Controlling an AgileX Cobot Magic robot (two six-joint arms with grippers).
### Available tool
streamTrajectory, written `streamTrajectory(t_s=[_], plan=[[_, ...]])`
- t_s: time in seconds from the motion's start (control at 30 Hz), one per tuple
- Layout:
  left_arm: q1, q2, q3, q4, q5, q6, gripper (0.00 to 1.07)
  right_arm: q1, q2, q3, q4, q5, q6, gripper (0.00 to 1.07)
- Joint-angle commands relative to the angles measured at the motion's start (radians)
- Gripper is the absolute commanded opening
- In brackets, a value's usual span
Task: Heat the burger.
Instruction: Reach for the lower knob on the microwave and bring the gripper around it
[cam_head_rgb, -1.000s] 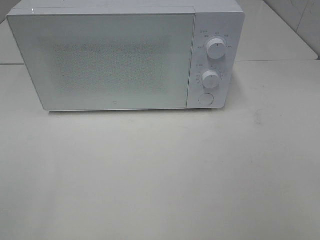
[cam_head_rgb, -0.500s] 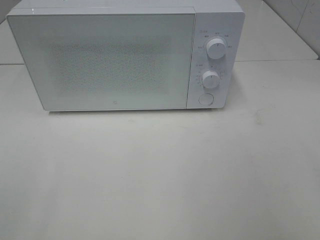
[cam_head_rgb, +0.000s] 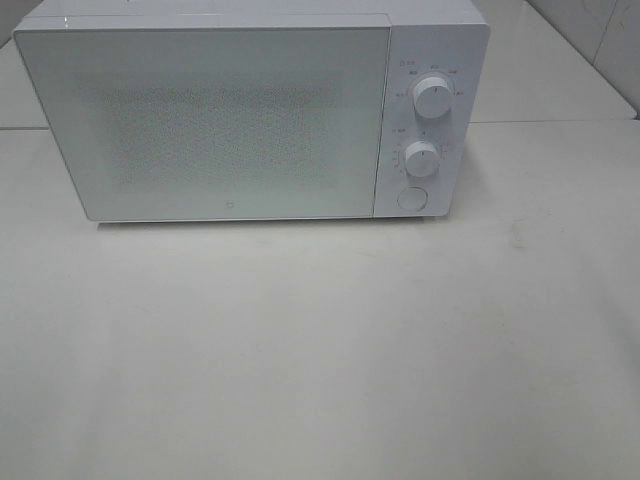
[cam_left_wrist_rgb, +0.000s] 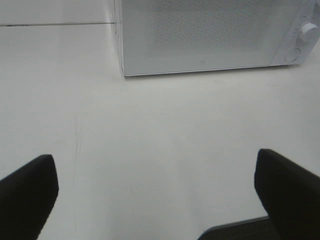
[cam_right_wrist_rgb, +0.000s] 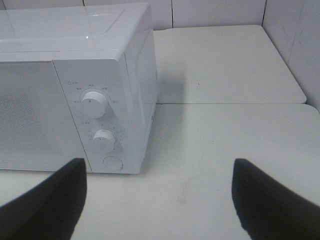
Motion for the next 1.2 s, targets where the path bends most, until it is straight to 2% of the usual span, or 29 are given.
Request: streamTrajectory(t_s=[0.03, 0.3, 0.4, 0.47, 0.7, 0.97, 1.0, 1.07, 1.2], plan=[[0.002, -0.016, 0.003, -0.009, -0.010, -0.006, 1.00, -0.005, 0.067, 0.004, 0.000, -0.082, 0.020, 0.76], [0.002, -0.016, 0.003, -0.009, -0.010, -0.006, 1.00, -0.005, 0.162, 0.005, -0.003, -0.194, 0.035, 0.76], [0.002, -0.016, 0.003, -0.009, -0.010, -0.006, 1.00, -0.005, 0.202, 0.028, -0.003, -0.307, 0.035, 0.76], [0.002, -0.016, 0.003, -0.009, -0.010, -0.006, 1.00, -0.005, 0.258, 0.086, -0.003, -0.505, 0.035, 0.76], [0.002, -0.016, 0.003, -0.009, -0.010, -0.006, 1.00, -0.005, 0.355, 0.150, 0.006, -0.720, 0.035, 0.76], [0.002, -0.016, 0.003, -0.009, -0.010, -0.006, 1.00, 0.002, 0.502, 0.214, 0.185, -0.995, -0.187, 0.76], [0.002, -0.016, 0.003, -0.009, -0.010, -0.006, 1.00, 0.025, 0.544, 0.225, 0.242, -1.057, -0.228, 0.76], [0.002, -0.016, 0.003, -0.009, -0.010, -0.006, 1.00, 0.040, 0.565, 0.229, 0.266, -1.085, -0.244, 0.76], [0.002, -0.016, 0.003, -0.009, -0.010, -0.006, 1.00, 0.146, 0.673, 0.229, 0.372, -1.187, -0.319, 0.76]])
